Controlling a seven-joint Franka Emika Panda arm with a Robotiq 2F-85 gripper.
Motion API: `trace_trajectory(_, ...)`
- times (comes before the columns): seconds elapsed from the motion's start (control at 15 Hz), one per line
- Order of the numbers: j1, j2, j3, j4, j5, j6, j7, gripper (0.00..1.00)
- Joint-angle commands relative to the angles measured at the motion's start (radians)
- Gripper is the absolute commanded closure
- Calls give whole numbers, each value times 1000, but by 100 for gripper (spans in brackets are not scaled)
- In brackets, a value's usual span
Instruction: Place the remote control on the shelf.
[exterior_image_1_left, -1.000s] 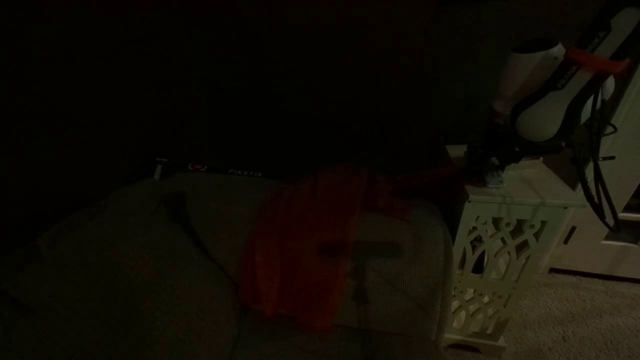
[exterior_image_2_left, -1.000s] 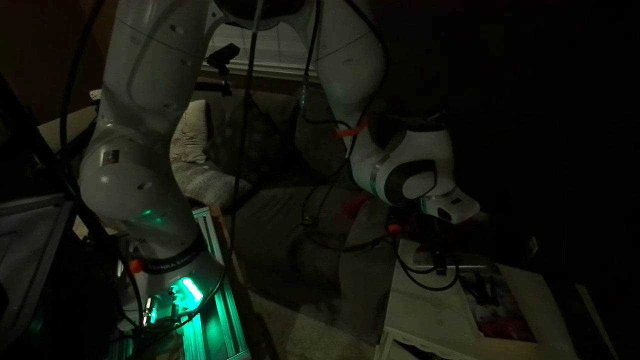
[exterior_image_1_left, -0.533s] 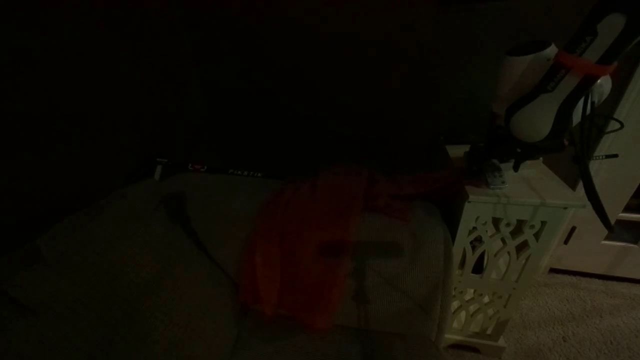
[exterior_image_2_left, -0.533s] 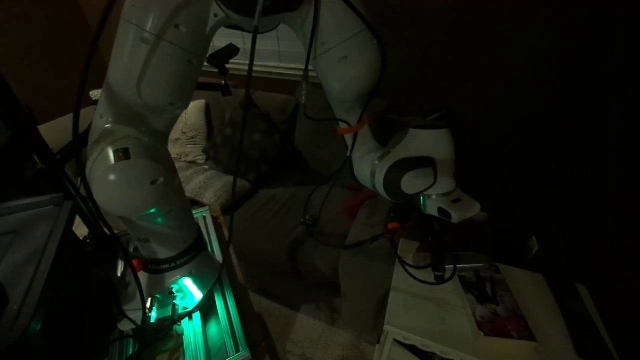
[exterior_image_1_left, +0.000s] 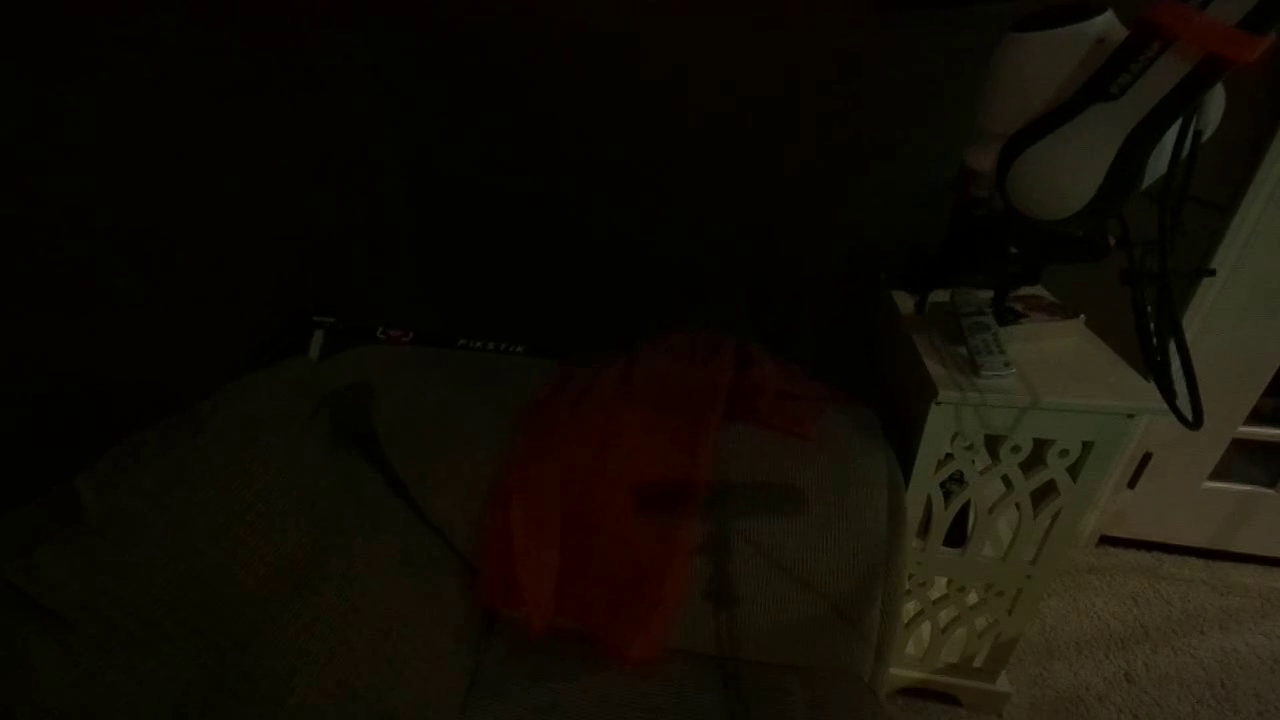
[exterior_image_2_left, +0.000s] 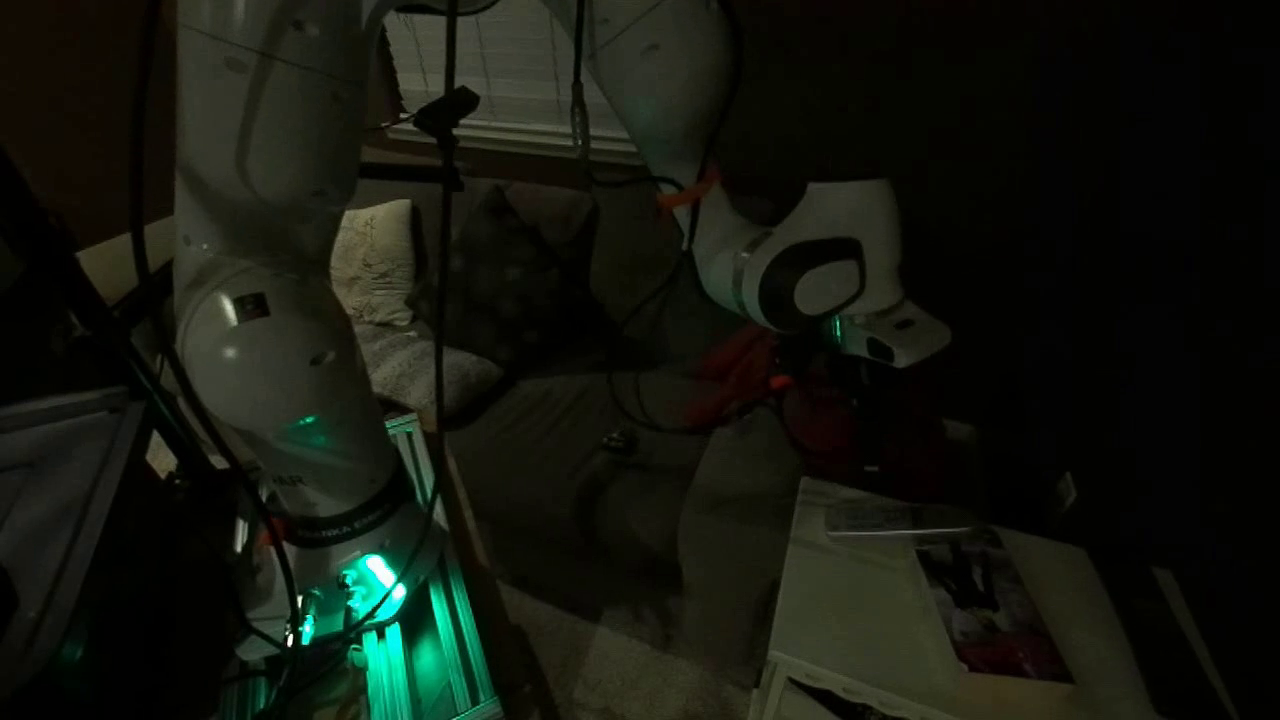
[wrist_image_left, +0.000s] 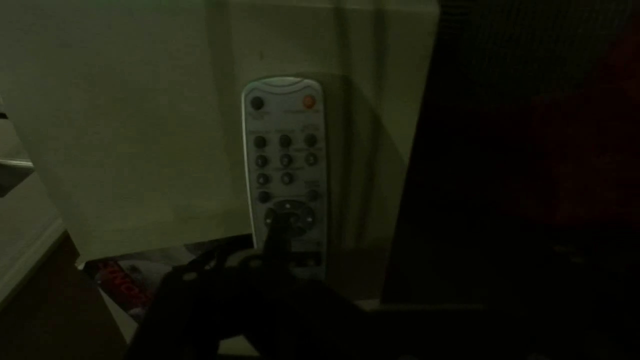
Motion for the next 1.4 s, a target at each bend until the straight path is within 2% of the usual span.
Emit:
trace_trajectory(0.0, -50, -83, 107, -42, 70, -6, -53, 0)
trace_trajectory(0.07, -85, -89, 170, -45, 121, 14, -101, 0)
trace_trajectory(0.27, -132, -79, 293, -27, 238, 6, -205, 0)
trace_trajectory(0.33, -77, -46, 234, 5, 192, -15, -112, 0)
trace_trajectory(0.87, -81, -40, 250, 0, 191, 9, -150, 0)
trace_trajectory(1.33, -83, -47, 234, -7, 189, 3, -142, 0)
